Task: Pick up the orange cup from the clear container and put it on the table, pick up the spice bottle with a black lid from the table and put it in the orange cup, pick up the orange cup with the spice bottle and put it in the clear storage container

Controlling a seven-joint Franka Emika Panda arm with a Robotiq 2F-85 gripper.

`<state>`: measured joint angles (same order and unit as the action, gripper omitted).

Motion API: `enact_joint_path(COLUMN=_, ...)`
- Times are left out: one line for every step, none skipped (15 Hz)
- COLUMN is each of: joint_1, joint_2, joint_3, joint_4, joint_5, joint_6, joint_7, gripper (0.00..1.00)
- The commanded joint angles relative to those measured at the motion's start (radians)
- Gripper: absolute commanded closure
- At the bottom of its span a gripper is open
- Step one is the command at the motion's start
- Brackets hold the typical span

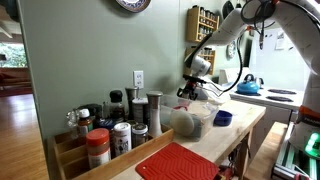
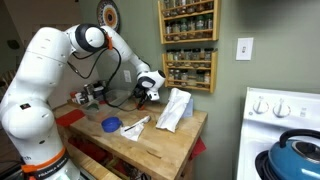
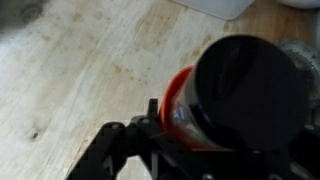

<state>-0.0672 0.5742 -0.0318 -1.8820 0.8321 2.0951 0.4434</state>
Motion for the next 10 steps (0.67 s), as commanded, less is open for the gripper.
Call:
enact_joint_path(joint_1=0.032, joint_2=-0.044, joint_3=-0.02, joint_4=0.01, joint_5=-0.054, joint_6=-0.079, joint_7=0.086, gripper=0.5)
enact_joint_path(joint_1=0.038, joint_2=-0.059, joint_3=-0.019, joint_4=0.008, joint_5=-0.063, joint_6=-0.093, joint_7=0.102, gripper=0.5)
enact_joint_path(joint_1=0.046, joint_2=-0.077, joint_3=-0.019, joint_4=0.008, joint_5=-0.075, joint_6=-0.108, joint_7=0.121, gripper=0.5)
enact_joint_path(joint_1=0.056, joint_2=-0.1, joint_3=-0.018, joint_4=0.006, joint_5=-0.087, joint_6=-0.117, joint_7=0.145, gripper=0.5)
enact_joint_path(joint_1=0.067, joint_2=-0.119, joint_3=-0.017, joint_4=0.009, joint_5=-0.101, joint_6=-0.127, joint_7=0.17, gripper=0.5)
enact_joint_path(joint_1=0.075, joint_2=-0.141, joint_3=-0.012, joint_4=0.011, joint_5=-0.107, joint_6=-0.135, joint_7=0.194, gripper=0.5)
enact_joint_path(joint_1=0.081, joint_2=-0.158, joint_3=-0.008, joint_4=0.015, joint_5=-0.113, joint_6=-0.142, joint_7=0.215, gripper=0.5)
enact_joint_path(joint_1=0.088, joint_2=-0.179, joint_3=-0.003, joint_4=0.016, joint_5=-0.116, joint_6=-0.143, joint_7=0.233, gripper=0.5)
enact_joint_path(joint_1=0.1, joint_2=-0.199, joint_3=0.0, joint_4=0.014, joint_5=-0.124, joint_6=-0.14, joint_7=0.253, gripper=0.5)
enact_joint_path(joint_1=0.109, joint_2=-0.218, joint_3=0.006, joint_4=0.014, joint_5=-0.136, joint_6=-0.151, joint_7=0.266, gripper=0.5)
